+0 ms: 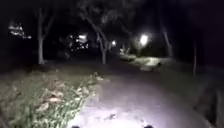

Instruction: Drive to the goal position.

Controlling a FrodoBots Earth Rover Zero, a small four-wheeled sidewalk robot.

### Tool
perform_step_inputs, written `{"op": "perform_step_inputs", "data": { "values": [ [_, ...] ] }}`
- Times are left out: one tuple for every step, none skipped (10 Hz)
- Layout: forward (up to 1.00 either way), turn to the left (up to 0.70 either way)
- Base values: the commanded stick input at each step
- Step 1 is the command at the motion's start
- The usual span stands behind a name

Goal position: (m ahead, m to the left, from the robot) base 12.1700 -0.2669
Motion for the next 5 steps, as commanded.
{"op": "perform_step_inputs", "data": {
  "values": [
    [0.7, 0.0],
    [0.7, 0.0],
    [0.7, 0.0],
    [0.7, 0.0],
    [0.7, -0.03]
  ]
}}
